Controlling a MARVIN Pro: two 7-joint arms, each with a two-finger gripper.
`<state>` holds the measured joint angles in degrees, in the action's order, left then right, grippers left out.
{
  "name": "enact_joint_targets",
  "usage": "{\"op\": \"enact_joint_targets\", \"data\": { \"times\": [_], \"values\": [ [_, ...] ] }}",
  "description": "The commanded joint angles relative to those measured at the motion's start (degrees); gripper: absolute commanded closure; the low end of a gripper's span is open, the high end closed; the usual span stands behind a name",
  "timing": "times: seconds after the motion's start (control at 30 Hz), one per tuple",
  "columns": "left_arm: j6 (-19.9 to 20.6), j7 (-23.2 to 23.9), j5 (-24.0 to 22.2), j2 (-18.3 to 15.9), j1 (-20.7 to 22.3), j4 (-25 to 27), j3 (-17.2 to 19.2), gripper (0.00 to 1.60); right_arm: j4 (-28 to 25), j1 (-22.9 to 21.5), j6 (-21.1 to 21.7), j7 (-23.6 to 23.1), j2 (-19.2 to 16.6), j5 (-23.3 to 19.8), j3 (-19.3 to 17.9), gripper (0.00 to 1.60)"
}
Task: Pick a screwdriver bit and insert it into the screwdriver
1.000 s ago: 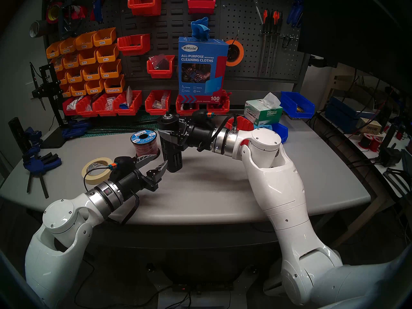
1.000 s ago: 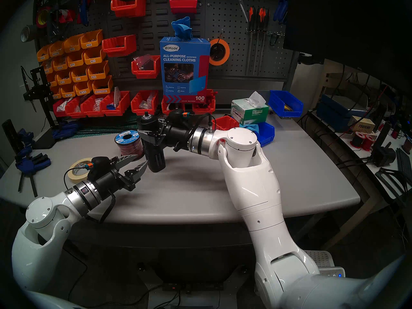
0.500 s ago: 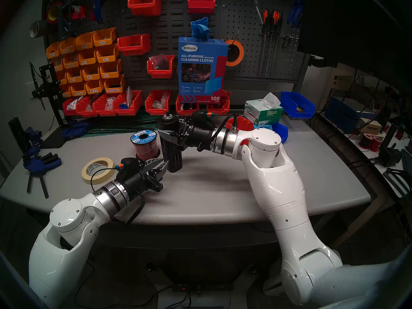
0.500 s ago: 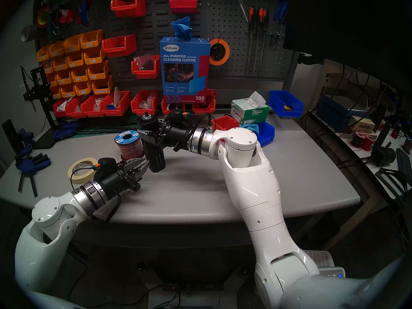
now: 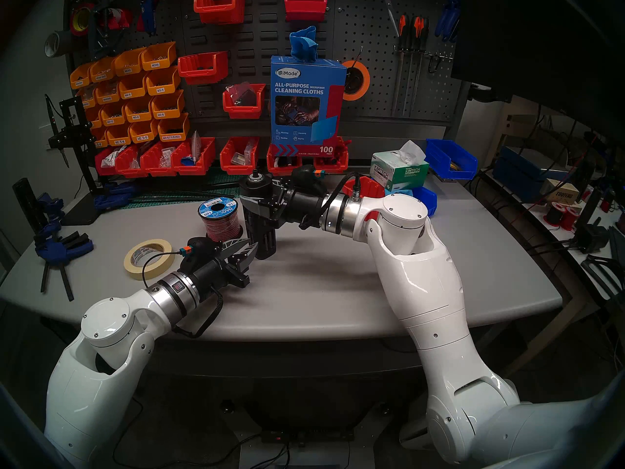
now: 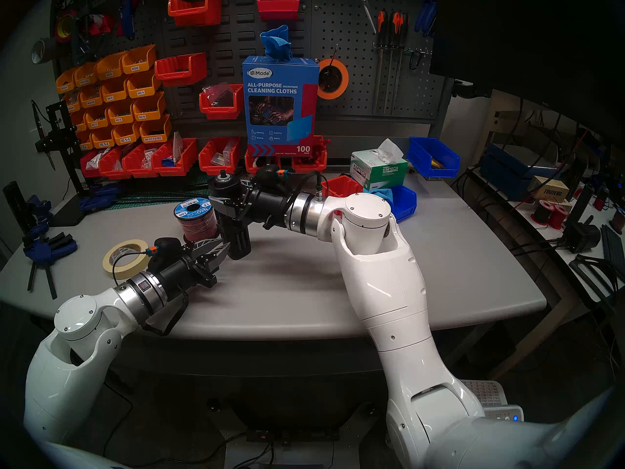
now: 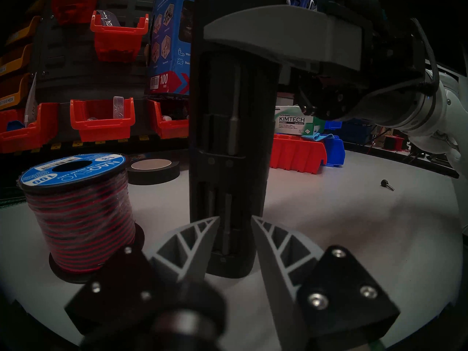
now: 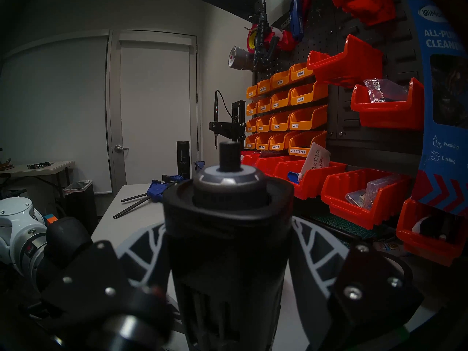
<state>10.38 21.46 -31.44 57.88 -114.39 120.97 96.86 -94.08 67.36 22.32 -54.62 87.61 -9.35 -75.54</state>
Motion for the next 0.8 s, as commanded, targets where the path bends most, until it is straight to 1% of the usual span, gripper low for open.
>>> {"op": "enact_joint_targets", "data": {
  "times": [0.0, 0.23, 0.43, 0.47, 0.53, 0.57, 0.6, 0.67, 0.77],
  "values": [
    [-0.42, 0.14, -0.84, -0.09, 1.52, 0.80, 1.32, 0.85, -2.13, -1.07, -0.06, -0.38, 0.88, -0.61, 0.12, 0.91],
    [0.11, 0.58, -2.39, -0.30, 0.87, 1.21, 2.03, 0.87, -1.88, -1.25, 0.01, -0.57, 0.91, -0.53, 0.13, 0.90],
    [0.72, 0.84, -3.39, -0.57, 0.93, 1.53, 2.59, 0.83, -1.67, -1.51, 0.29, -0.87, 0.84, -0.50, 0.18, 0.89],
    [0.87, 0.94, -3.55, -0.65, 0.98, 1.58, 2.69, 0.70, -1.63, -1.55, 0.31, -0.93, 0.84, -0.49, 0.19, 0.89],
    [1.15, 1.03, -3.86, -0.73, 1.02, 1.73, 2.89, 0.76, -1.53, -1.63, 0.35, -1.10, 0.84, -0.50, 0.21, 0.89],
    [1.15, 1.03, -3.86, -0.73, 1.02, 1.73, 2.89, 0.76, -1.53, -1.63, 0.35, -1.10, 0.84, -0.50, 0.21, 0.89],
    [1.32, 1.33, -4.21, -0.84, 1.14, 1.67, 2.96, 0.83, -1.48, -1.67, 0.38, -1.23, 0.85, -0.49, 0.21, 0.89],
    [1.44, 1.43, -4.39, -0.86, 1.19, 1.68, 2.99, 0.91, -1.44, -1.68, 0.42, -1.29, 0.88, -0.43, 0.22, 0.90],
    [1.55, 1.50, -4.58, -0.80, 1.08, 1.78, 2.98, 0.92, -1.42, -1.69, 0.51, -1.31, 0.90, -0.32, 0.24, 0.90]
  ]
}}
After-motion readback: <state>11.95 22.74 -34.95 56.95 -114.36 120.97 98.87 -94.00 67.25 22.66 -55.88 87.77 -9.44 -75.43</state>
